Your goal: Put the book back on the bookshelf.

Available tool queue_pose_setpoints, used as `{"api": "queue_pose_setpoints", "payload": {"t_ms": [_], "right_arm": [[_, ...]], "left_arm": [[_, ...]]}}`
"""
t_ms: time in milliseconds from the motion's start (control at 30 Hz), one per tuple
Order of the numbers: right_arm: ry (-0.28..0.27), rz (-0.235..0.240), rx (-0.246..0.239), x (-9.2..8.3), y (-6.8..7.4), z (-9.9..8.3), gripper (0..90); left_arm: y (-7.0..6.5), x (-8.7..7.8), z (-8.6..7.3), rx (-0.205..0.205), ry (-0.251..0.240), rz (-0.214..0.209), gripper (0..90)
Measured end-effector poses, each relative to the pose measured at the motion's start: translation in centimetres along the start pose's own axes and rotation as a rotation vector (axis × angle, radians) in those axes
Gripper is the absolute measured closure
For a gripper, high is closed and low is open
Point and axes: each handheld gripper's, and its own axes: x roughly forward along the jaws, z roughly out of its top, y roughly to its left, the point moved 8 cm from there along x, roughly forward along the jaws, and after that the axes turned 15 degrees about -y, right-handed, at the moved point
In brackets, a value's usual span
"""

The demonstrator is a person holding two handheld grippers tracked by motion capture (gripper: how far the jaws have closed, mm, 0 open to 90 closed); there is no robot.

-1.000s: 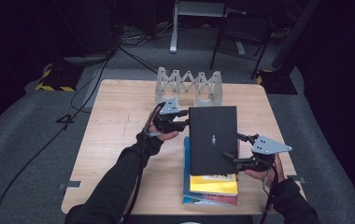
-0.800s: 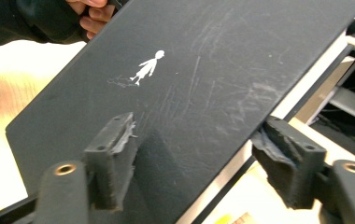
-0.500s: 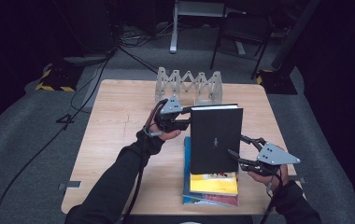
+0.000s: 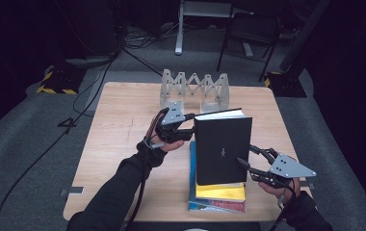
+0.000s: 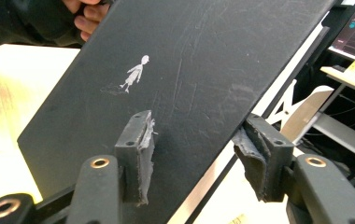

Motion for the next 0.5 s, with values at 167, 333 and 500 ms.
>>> {"api": "queue_pose_setpoints", "payload": {"t_ms": [167, 333, 500], "right_arm": [[0.013, -0.026, -0.029, 0.1, -0.2, -0.1, 50.5], [0.007, -0.066, -0.051, 0.3, -0.7, -0.3, 51.7], [-0.014, -0.097, -0.079, -0.3, -0.9, -0.3, 57.1]], "left_arm": [[0.0, 0.6, 1.2, 0.029, 0.012, 0.007, 54.9], [0.6, 1.3, 1.8, 0.039, 0.031, 0.027, 57.4], [-0.1, 1.3, 2.6, 0.060, 0.013, 0.028, 55.7]]}}
